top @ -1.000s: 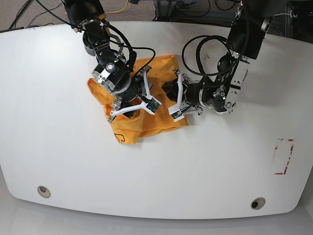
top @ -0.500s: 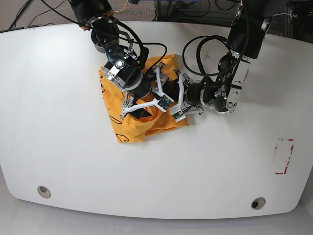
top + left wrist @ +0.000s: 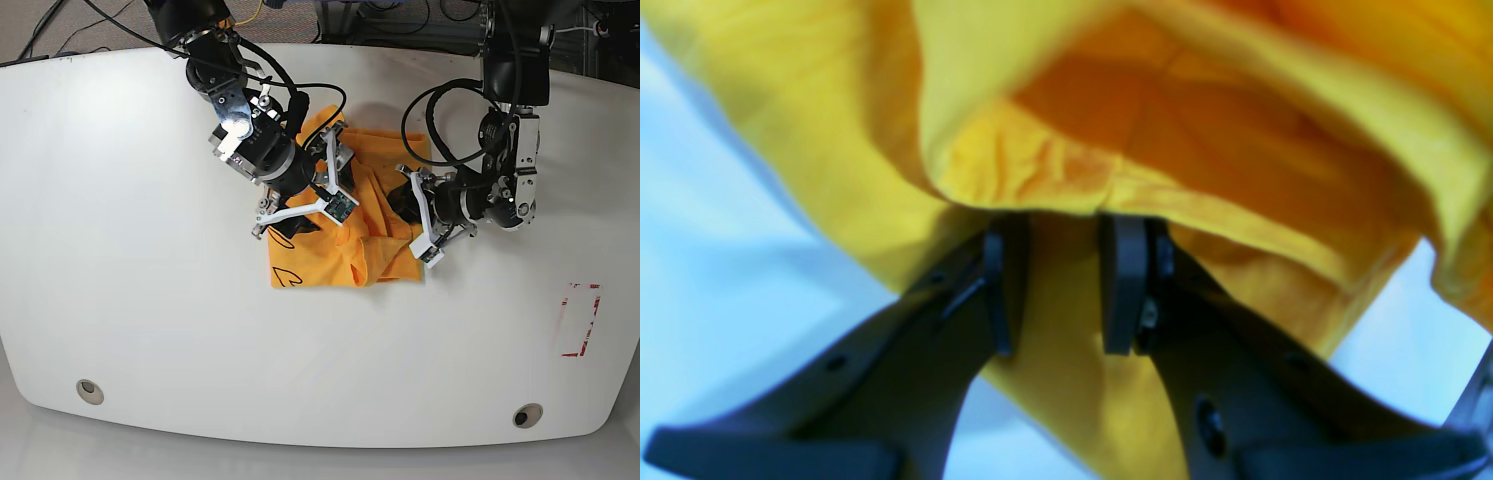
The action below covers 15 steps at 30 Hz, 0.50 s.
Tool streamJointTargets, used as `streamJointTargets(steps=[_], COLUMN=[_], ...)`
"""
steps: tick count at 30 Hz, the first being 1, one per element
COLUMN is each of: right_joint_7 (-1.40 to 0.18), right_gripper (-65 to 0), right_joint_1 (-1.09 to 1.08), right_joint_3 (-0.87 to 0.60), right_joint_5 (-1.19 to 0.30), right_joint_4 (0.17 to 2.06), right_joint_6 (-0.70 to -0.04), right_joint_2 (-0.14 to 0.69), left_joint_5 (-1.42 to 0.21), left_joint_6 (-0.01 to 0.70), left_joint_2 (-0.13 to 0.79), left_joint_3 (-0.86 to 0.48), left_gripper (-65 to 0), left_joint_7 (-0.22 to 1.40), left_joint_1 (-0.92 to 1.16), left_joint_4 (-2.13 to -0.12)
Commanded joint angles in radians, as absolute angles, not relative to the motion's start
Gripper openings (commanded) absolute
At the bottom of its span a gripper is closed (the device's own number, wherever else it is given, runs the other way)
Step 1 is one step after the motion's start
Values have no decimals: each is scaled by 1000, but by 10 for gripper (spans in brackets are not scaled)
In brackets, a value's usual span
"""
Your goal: Layout the t-shirt on the table in an organized manner, then fold the t-shirt properly
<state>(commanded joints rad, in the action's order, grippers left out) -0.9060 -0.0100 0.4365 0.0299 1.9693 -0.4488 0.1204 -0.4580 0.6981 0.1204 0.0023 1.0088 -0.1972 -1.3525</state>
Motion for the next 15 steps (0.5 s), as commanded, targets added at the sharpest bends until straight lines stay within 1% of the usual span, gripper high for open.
streamJointTargets(steps=[3, 15], right_joint_7=[-906, -892], right_gripper=[-241, -241], right_joint_1=[-15, -16], right_joint_3=[437, 435], right_joint_5=[22, 18], right_joint_4=[1968, 1940], right_joint_6=[-449, -449], right_joint_2=[120, 111], left_joint_5=[-476, -763], left_joint_6=[698, 698], left_joint_2=[120, 131], left_joint_3=[-16, -179], left_gripper=[-476, -475], left_joint_7=[1013, 1015], left_joint_1=[-197, -191], left_joint_4=[-1353, -1353])
